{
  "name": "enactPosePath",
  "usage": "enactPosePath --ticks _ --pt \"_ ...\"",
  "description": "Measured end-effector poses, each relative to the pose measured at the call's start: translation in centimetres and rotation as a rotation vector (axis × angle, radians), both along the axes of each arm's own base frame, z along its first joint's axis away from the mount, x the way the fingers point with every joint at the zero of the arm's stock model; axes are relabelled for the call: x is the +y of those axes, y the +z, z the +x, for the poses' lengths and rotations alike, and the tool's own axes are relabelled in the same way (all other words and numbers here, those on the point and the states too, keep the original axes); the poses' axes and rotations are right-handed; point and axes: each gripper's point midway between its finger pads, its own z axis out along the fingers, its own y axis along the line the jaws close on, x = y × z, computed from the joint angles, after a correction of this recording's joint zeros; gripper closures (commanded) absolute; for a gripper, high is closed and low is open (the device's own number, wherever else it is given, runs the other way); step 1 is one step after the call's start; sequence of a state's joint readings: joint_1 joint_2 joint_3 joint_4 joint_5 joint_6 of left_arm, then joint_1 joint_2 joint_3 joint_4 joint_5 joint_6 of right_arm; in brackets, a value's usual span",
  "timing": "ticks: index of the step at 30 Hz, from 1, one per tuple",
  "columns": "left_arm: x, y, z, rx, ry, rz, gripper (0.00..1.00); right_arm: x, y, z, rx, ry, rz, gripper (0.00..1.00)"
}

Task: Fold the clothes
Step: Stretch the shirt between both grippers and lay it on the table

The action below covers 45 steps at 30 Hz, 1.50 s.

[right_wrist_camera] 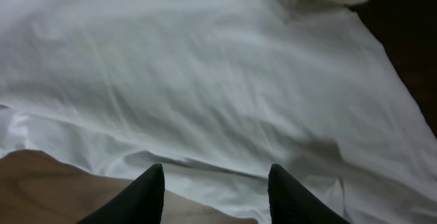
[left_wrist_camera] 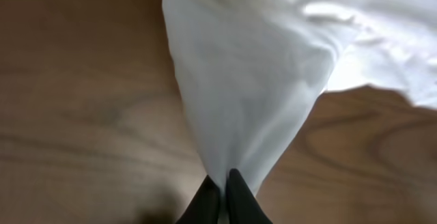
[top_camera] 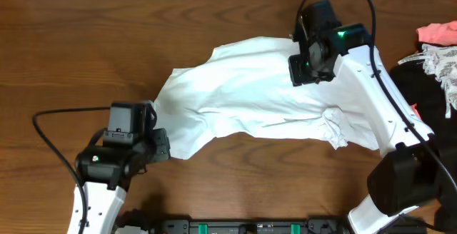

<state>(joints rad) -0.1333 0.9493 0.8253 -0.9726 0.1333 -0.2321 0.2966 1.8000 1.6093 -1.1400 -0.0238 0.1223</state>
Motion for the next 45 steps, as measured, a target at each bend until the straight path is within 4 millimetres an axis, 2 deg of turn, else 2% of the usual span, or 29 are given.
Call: enactPosePath --ticks 8,16,18,22,26,29,35,39,45 --pt "0.3 -1.7 -2.3 0.154 0.016 0.012 0.94 -0.7 -0.3 -1.5 0.061 -0.012 -0.034 0.58" --pt "0.2 -2.0 -3.3 0.22 0.123 -0.023 0.94 -2.9 -1.8 -3.0 0.12 -0.096 -0.13 0.56" --pt "0.2 -2.1 -3.7 0.238 0.142 -0.027 0.94 -3.2 -2.5 -3.5 0.138 -0.114 -0.142 0.6" --pt "0.2 -2.2 -4.0 0.253 0.162 -0.03 0.94 -3.9 -3.8 -3.9 0.157 -0.171 -0.145 0.76" --pt "0.2 -2.1 -4.0 0.253 0.173 -0.033 0.94 -5.5 -5.5 -4.0 0.166 -0.239 -0.148 0.9" --pt "0.2 -2.1 -3.8 0.247 0.176 -0.035 0.94 -6.6 -6.9 -3.8 0.156 -0.281 -0.145 0.99" --pt "0.2 -2.1 -3.4 0.229 0.175 -0.039 0.94 -8.4 -9.1 -2.8 0.107 -0.353 -0.122 0.99" --pt "0.1 -2.0 -3.3 0.227 0.175 -0.04 0.94 -9.6 -9.7 -1.8 0.069 -0.397 -0.107 0.99" --pt "0.1 -1.9 -2.7 0.203 0.174 -0.045 0.94 -10.9 -9.8 0.7 -0.024 -0.443 -0.074 0.99"
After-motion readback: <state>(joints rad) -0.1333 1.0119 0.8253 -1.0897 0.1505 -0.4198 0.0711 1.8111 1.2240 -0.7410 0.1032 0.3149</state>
